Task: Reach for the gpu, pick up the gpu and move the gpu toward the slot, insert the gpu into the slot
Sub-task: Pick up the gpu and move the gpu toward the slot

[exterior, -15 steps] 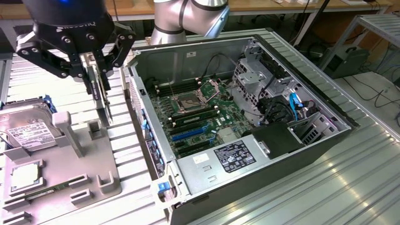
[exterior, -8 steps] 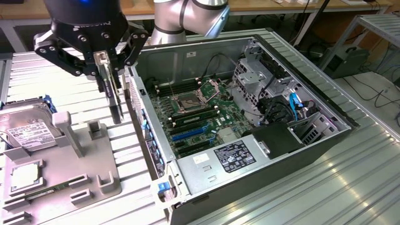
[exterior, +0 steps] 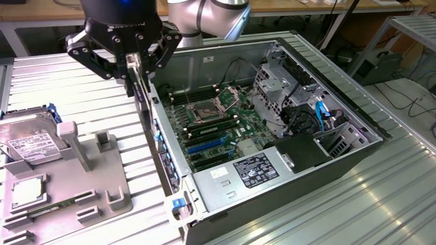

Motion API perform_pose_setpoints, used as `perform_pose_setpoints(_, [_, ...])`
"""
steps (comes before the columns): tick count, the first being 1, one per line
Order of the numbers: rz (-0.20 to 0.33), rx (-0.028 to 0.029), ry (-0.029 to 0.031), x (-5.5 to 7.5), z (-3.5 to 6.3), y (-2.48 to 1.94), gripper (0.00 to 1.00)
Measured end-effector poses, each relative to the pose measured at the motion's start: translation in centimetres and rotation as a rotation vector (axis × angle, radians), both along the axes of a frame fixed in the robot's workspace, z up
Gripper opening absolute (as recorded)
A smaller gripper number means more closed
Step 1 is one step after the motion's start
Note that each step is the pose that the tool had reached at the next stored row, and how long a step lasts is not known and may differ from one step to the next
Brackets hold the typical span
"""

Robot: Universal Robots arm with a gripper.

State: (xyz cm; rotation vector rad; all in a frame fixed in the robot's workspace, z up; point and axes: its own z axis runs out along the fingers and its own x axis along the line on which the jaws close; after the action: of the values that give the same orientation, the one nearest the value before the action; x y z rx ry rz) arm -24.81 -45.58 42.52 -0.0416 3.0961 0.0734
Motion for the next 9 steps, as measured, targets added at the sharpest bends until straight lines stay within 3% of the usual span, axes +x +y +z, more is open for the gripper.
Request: perform_pose_setpoints(9, [0.000,0.0000,-0.0003,2.9,0.00,0.00,0.28])
